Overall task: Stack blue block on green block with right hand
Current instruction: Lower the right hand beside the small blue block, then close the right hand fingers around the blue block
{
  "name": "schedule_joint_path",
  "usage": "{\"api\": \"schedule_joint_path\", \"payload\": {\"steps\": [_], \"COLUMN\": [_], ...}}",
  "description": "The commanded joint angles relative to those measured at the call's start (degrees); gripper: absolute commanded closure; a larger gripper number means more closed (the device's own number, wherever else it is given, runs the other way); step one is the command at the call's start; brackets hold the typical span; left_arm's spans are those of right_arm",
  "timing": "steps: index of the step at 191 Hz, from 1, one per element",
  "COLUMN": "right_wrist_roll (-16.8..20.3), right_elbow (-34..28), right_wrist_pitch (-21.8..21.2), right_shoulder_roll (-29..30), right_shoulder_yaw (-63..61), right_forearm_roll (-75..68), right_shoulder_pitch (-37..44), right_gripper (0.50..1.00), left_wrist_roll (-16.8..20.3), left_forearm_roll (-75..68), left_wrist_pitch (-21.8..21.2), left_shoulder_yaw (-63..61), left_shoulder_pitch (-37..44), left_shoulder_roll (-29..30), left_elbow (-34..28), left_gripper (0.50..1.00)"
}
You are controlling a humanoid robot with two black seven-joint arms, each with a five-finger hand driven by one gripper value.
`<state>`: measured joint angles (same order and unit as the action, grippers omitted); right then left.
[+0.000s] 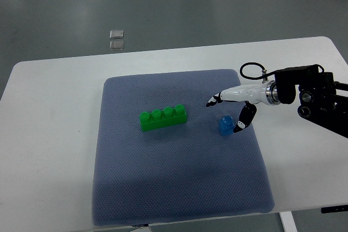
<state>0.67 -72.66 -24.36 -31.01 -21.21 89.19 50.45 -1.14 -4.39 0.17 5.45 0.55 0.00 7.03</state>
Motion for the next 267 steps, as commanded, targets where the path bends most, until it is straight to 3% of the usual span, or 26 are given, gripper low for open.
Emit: {"api": "schedule_joint_path", "payload": {"steps": [1, 62, 91, 267], "right_wrist_roll": [-0.05, -0.14, -0.23, -0.58], "right_elbow": [0.06, 0.06, 0.06, 0.06], "right_wrist_pitch": [0.1, 0.19, 0.19, -0.34], "right_shoulder_roll": [0.34, 1.13, 1.13, 0.78], "right_shoulder_yaw": [-0.06, -0.06, -0.06, -0.06], "right_forearm_roll": [-0.16, -0.16, -0.07, -0.42], "right_shoulder_pitch": [0.0, -1.14, -1.14, -0.97], "right_gripper": [0.595, 0.636, 0.695, 0.748], "left_wrist_roll": [0.0, 0.0, 0.0, 0.0], "left_forearm_roll": [0.0, 0.0, 0.0, 0.0], "left_wrist_pitch": [0.0, 0.0, 0.0, 0.0], "left_shoulder_yaw": [0.0, 0.0, 0.0, 0.0], "left_shoulder_pitch": [0.06, -0.02, -0.02, -0.02], "left_shoulder_roll": [0.0, 0.0, 0.0, 0.0], "left_elbow": [0.0, 0.0, 0.0, 0.0], "left_gripper": [0.5, 0.5, 0.5, 0.5]}}
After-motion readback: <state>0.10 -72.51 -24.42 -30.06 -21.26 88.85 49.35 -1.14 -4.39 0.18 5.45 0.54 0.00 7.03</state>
